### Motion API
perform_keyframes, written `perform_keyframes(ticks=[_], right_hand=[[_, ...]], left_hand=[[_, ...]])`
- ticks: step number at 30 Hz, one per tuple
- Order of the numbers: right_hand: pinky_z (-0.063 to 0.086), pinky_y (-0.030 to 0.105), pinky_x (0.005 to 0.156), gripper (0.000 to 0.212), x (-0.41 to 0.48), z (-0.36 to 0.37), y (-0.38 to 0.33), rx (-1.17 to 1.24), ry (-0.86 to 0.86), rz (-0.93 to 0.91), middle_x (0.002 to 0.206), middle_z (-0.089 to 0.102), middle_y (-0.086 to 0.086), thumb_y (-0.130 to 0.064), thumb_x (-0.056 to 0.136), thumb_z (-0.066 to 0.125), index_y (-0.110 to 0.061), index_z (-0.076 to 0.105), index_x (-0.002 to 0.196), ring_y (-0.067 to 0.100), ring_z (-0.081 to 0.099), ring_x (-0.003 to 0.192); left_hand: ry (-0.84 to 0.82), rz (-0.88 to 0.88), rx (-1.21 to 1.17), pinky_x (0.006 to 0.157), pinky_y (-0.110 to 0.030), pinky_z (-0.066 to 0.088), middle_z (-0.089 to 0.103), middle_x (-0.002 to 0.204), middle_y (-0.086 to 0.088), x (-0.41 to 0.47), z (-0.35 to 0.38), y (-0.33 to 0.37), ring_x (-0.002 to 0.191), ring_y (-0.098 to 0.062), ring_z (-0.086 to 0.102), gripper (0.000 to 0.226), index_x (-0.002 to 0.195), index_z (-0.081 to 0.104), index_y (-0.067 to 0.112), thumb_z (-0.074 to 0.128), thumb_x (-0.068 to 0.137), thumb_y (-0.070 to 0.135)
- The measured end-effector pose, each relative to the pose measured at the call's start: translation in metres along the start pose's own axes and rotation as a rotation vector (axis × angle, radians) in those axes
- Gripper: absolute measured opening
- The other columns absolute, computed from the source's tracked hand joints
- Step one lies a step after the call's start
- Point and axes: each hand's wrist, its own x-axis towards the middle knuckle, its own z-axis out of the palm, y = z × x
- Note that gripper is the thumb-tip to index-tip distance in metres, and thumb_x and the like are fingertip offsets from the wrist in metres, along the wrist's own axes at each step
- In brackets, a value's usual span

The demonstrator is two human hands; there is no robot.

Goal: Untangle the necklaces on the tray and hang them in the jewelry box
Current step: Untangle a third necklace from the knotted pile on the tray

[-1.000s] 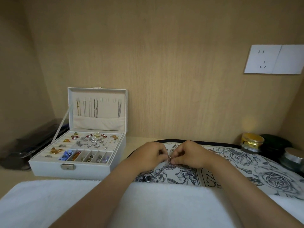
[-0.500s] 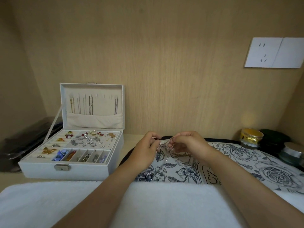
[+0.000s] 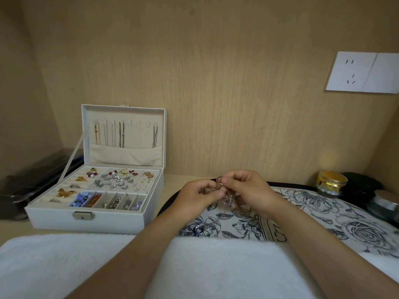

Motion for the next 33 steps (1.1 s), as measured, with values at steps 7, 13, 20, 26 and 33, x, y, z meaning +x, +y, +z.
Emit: perform_keyframes(ticks=[7, 13, 20, 26, 33], right_hand=[[0.048, 0.032, 0.077, 0.013, 0.003, -0.007, 0.001, -0.133, 0.161, -0.065, 0.069, 0.07, -0.001, -0.017, 0.097, 0.062, -0.013, 0.073, 0.09, 0.017, 0.06, 0.072], [0.049, 0.02, 0.067, 0.016, 0.001, -0.005, 0.0, -0.085, 0.104, -0.054, 0.075, 0.074, 0.004, -0.016, 0.098, 0.06, -0.008, 0.072, 0.091, 0.01, 0.062, 0.068], [0.05, 0.03, 0.074, 0.017, 0.002, -0.006, -0.001, 0.044, 0.04, -0.08, 0.089, 0.076, 0.014, -0.011, 0.098, 0.058, -0.005, 0.072, 0.09, 0.015, 0.066, 0.075], [0.052, 0.029, 0.072, 0.017, 0.004, -0.007, -0.003, 0.199, -0.038, -0.065, 0.089, 0.073, 0.019, -0.004, 0.098, 0.053, -0.005, 0.067, 0.088, 0.022, 0.063, 0.071], [0.039, 0.03, 0.063, 0.021, 0.003, -0.008, 0.0, -0.014, 0.003, -0.07, 0.061, 0.052, 0.002, -0.015, 0.093, 0.061, -0.016, 0.065, 0.072, 0.014, 0.044, 0.058]], left_hand=[[0.053, -0.066, 0.272, 0.09, -0.032, 0.053, 0.074, 0.091, 0.01, 0.001, -0.01, -0.005, 0.087, -0.009, 0.067, 0.007, 0.088, 0.075, 0.025, 0.069, 0.091, 0.024], [0.082, 0.052, 0.635, 0.095, -0.03, 0.037, 0.054, 0.092, 0.015, -0.005, -0.005, -0.005, 0.092, -0.006, 0.054, 0.01, 0.094, 0.066, 0.041, 0.069, 0.088, 0.033], [0.177, 0.021, 0.461, 0.076, -0.027, 0.045, 0.063, 0.079, 0.018, -0.007, 0.003, 0.003, 0.075, -0.001, 0.057, 0.006, 0.082, 0.061, 0.038, 0.063, 0.088, 0.036], [0.112, -0.029, 0.176, 0.064, -0.011, 0.045, 0.07, 0.073, 0.014, -0.006, 0.008, 0.005, 0.065, 0.008, 0.06, 0.011, 0.086, 0.074, 0.033, 0.072, 0.089, 0.022], [0.162, -0.061, 0.151, 0.071, -0.021, 0.049, 0.072, 0.082, 0.011, -0.004, 0.004, 0.005, 0.072, -0.003, 0.063, 0.018, 0.085, 0.072, 0.037, 0.067, 0.092, 0.022]])
